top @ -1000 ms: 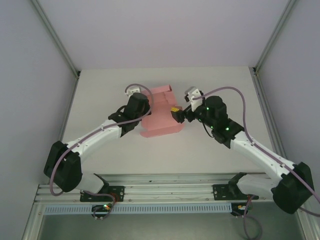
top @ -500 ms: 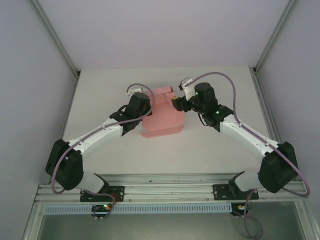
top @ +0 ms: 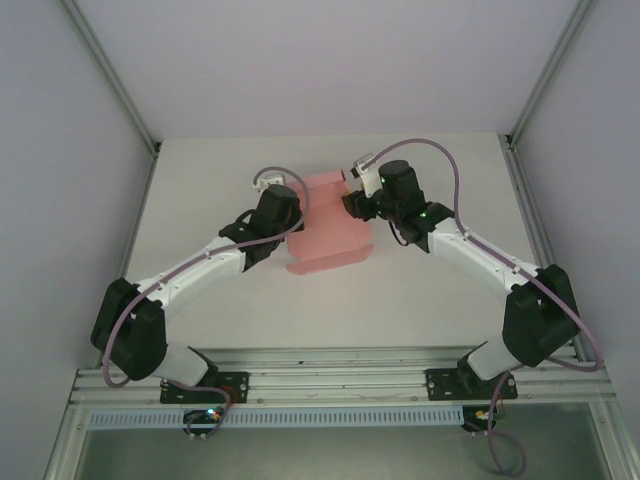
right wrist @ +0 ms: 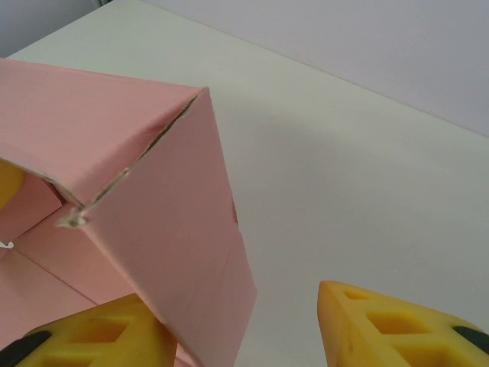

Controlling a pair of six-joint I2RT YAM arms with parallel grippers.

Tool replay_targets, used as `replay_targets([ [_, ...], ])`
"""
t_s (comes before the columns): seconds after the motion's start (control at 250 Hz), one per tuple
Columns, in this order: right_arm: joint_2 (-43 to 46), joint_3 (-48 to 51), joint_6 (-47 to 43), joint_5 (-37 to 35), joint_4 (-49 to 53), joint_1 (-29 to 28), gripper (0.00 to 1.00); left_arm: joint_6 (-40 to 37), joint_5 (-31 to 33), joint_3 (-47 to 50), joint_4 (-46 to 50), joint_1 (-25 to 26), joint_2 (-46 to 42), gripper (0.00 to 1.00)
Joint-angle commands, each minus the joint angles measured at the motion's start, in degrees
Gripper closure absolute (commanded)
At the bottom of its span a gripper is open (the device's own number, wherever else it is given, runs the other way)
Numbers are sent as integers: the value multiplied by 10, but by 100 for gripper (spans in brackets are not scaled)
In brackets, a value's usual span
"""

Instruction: Assemble paper box

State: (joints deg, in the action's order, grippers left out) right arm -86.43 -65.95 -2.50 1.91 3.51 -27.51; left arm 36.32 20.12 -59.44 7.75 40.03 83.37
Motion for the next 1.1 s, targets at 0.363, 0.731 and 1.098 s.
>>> replay_targets([
  [0.363,-56,-42,41,-138,-15,3,61,8,-29,-36,-4,7,10,100],
  [0.731,-69,-47,44,-138,-23,2,61,14,-30,-45,-3,13,20,100],
  [1.098,-105,-89,70,-371,37,0,86,44,28,-67,69,16,29,100],
])
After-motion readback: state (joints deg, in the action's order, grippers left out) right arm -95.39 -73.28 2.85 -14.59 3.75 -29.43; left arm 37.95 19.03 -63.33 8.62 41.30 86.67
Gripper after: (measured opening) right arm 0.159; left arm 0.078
